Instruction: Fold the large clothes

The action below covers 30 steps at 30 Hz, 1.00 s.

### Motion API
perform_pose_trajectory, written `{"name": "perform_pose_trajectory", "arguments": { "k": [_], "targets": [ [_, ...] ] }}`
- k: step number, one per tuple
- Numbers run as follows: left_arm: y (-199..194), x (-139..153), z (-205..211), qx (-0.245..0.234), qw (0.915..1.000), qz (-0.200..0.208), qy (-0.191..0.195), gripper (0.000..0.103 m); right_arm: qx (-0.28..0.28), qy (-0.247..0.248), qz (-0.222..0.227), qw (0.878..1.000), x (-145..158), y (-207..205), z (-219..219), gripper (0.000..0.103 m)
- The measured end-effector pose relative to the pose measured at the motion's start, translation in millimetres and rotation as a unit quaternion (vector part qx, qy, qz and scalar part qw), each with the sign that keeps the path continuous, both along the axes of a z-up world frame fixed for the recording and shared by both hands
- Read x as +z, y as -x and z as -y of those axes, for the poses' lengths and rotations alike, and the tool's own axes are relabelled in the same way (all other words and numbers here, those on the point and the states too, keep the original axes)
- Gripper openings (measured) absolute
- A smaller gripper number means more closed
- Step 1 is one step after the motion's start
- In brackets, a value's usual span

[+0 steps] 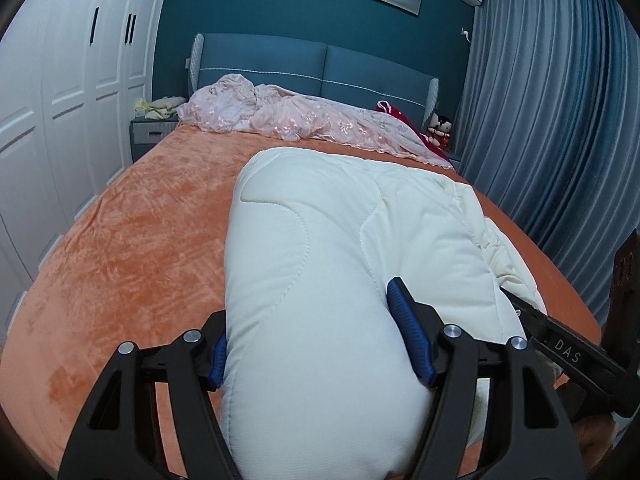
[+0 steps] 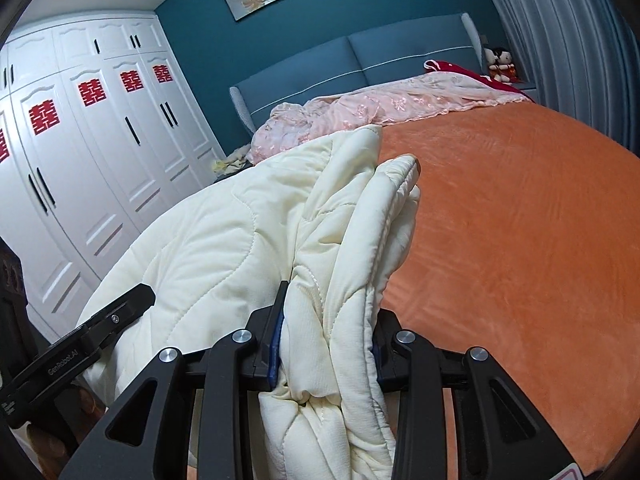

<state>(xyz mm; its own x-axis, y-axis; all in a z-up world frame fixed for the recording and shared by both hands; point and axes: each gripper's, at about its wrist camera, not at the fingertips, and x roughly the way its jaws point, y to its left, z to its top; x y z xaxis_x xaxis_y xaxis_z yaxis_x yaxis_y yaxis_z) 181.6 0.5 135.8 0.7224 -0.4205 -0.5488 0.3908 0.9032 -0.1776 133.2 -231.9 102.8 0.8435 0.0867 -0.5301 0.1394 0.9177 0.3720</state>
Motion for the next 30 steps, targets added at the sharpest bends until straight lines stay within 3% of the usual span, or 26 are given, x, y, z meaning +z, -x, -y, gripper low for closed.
{"name": "perform_pose_trajectory", "arguments": {
  "k": [9,16,22,26,30],
  "targets": [
    [-53,-36,-43,0.009,0.9998,0.012,0.01,0.066,0.018,0.02,-0.011,1.0,-26,-57,-40,0.032],
    [-82,-107,-58,0.019,0.9996,-0.017,0.008,0.066,0.017,0.032,-0.068,0.997,-85,-90,-57,0.032],
    [-91,-165,-69,0.029,0.9977,-0.061,-0.002,0.066,0.013,0.009,-0.116,0.993,-140,-94,-62,0.033],
    [-80,-177,-66,0.03,0.9978,-0.052,-0.026,0.068,0.014,0.007,-0.13,0.991,-155,-92,-64,0.037],
    [-80,-178,-66,0.041,0.9961,-0.072,-0.029,0.072,0.009,-0.018,-0.142,0.99,-159,-90,-57,0.047]
  ]
}}
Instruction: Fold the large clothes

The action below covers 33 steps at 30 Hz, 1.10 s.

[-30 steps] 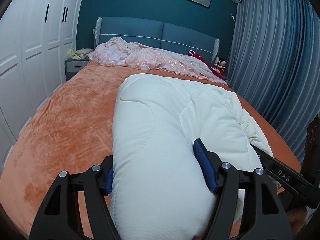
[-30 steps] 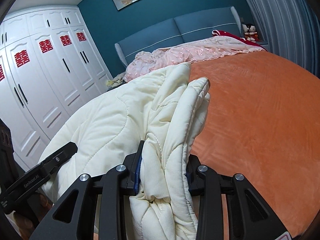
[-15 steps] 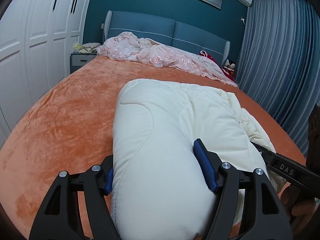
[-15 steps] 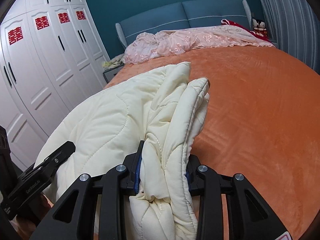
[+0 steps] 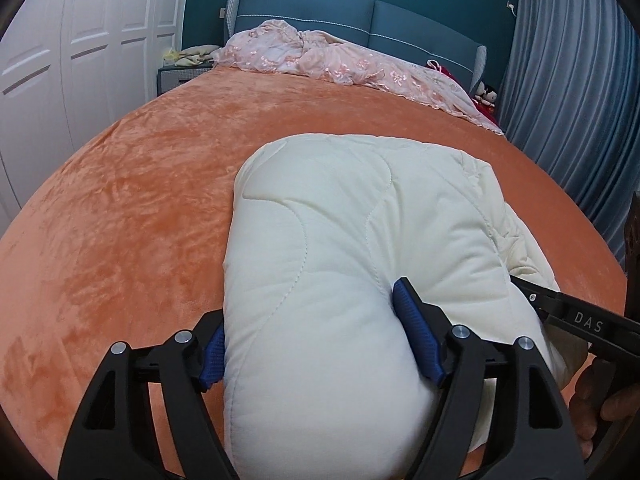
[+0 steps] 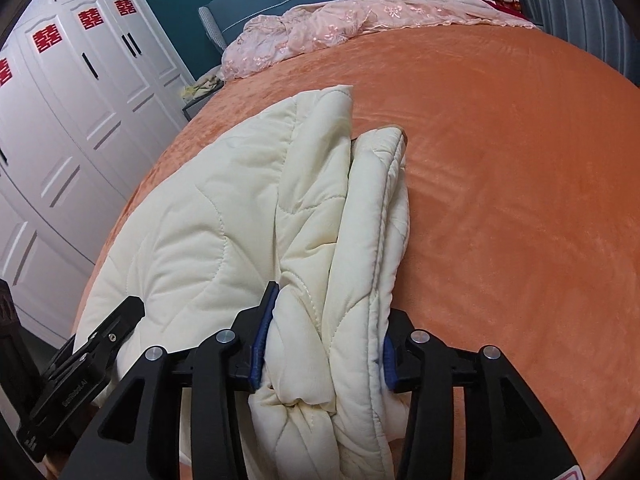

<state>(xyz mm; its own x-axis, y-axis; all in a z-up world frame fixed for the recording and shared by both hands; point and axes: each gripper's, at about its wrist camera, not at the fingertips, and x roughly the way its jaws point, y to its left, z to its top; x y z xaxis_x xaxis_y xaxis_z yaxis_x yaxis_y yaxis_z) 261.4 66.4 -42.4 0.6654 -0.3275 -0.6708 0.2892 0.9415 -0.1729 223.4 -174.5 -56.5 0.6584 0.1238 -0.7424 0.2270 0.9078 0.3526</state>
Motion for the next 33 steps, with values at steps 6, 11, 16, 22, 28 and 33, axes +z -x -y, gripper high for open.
{"name": "perform_pose_trajectory", "arguments": {
  "k": [6,11,16,22,28,33],
  "targets": [
    [7,15,3,0.036,0.9961,-0.032,-0.074,0.082,-0.004,-0.034,-0.026,0.999,15,14,7,0.054],
    [25,36,6,0.05,0.9905,-0.06,-0.113,0.085,-0.008,-0.001,-0.027,1.0,47,41,7,0.055],
    [37,48,8,0.07,0.9872,-0.095,-0.107,0.085,0.032,0.052,-0.012,0.998,84,70,-11,0.034],
    [49,52,12,0.09,0.9819,-0.116,-0.119,0.085,0.11,0.1,-0.031,0.988,85,80,-51,0.007],
    [45,35,12,0.098,0.9764,-0.134,-0.139,0.085,0.112,0.122,-0.08,0.983,53,59,-62,0.001],
    [36,20,10,0.099,0.975,-0.155,-0.125,0.089,0.095,0.117,-0.101,0.983,32,38,-52,0.0]
  ]
}}
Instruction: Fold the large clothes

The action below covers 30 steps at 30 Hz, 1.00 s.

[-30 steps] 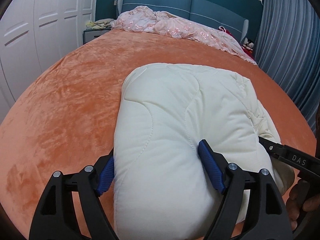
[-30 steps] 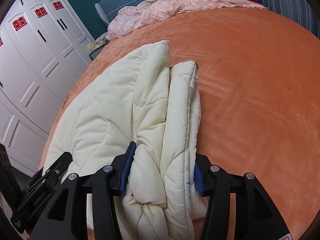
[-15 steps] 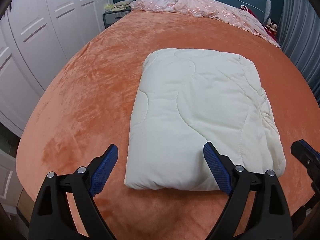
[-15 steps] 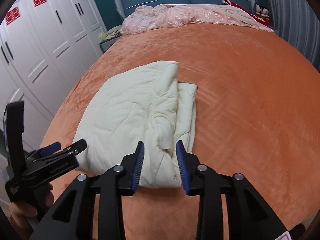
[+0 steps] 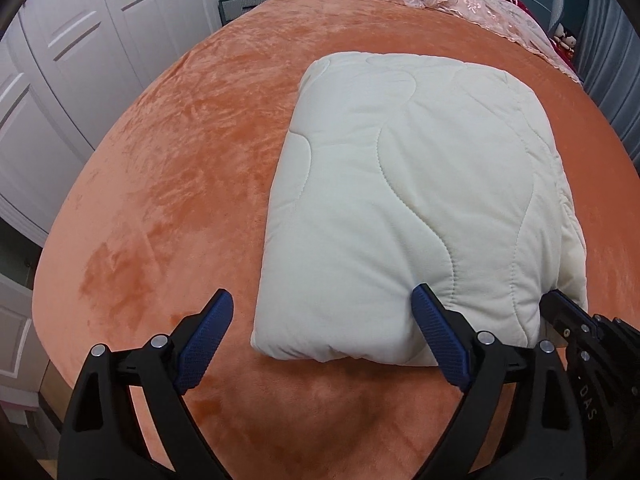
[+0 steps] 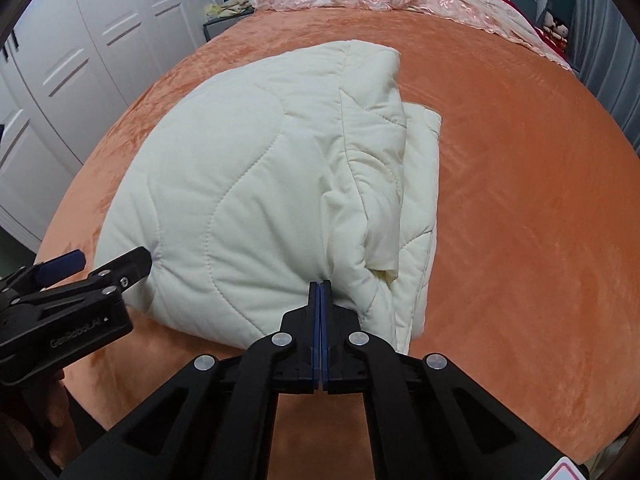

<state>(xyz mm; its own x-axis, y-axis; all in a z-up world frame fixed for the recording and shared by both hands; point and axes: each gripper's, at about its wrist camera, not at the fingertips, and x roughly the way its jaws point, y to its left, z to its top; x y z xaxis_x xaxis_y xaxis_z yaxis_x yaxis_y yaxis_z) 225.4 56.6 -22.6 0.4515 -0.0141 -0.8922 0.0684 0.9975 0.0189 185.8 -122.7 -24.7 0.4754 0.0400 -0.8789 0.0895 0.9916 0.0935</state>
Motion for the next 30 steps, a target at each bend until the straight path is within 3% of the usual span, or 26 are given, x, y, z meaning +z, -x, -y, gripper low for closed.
{"name": "perform_pose_trajectory", "arguments": {
  "k": [15,30],
  "targets": [
    [-21,-29,16,0.002,0.9999,-0.011,0.003,0.098,-0.021,-0.025,-0.055,0.998,-36,-45,19,0.0],
    [-26,-40,27,-0.001,0.9999,0.007,-0.015,0.098,-0.016,-0.009,-0.048,0.999,-49,-51,4,0.0]
  ]
}}
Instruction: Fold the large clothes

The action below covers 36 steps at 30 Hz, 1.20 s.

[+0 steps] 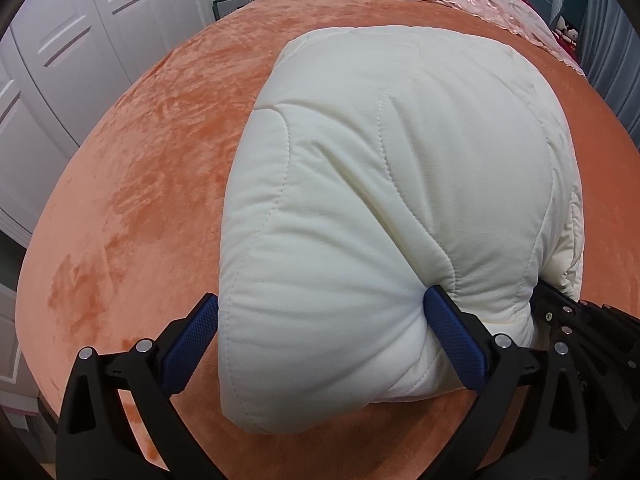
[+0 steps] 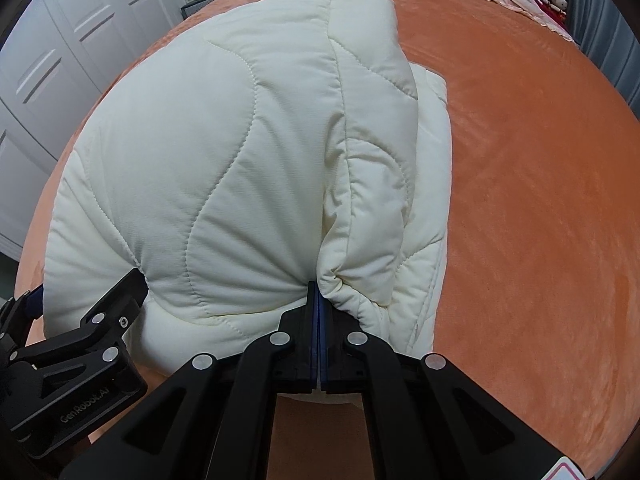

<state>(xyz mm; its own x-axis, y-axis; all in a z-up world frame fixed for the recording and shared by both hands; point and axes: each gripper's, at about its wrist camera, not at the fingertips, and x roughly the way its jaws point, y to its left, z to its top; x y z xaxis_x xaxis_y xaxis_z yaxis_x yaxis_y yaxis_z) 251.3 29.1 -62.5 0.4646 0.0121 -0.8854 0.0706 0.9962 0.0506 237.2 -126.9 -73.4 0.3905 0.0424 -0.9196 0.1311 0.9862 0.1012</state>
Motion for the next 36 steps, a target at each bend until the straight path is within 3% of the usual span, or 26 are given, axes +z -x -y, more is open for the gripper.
{"name": "perform_pose_trajectory", "arguments": {
  "k": [4,9,11,14,16,19,27,36],
  "targets": [
    [1,2,2,0.002,0.9999,0.002,-0.01,0.098,-0.001,-0.005,0.009,1.0,2,7,2,0.0],
    [17,24,4,-0.002,0.9992,0.033,-0.023,0.098,-0.028,-0.057,0.053,0.997,25,35,18,0.0],
    [29,33,3,-0.004,0.9986,0.049,-0.019,0.098,-0.037,-0.066,0.079,0.994,37,52,22,0.006],
    [52,42,1,-0.006,0.997,0.075,-0.013,0.098,-0.032,-0.053,0.119,0.991,53,78,21,0.03],
    [68,46,0,-0.01,0.9957,0.092,-0.007,0.098,-0.033,-0.022,0.15,0.988,62,100,17,0.057],
    [89,49,-1,-0.008,0.993,0.118,-0.005,0.098,-0.023,0.003,0.188,0.982,67,128,11,0.062],
    [128,22,-4,0.006,0.9901,0.14,0.017,0.098,-0.04,0.032,0.208,0.977,23,174,22,0.077],
    [146,-23,-11,0.016,0.9925,0.12,0.019,0.098,-0.02,0.044,0.184,0.982,-20,191,16,0.077]
  ]
}}
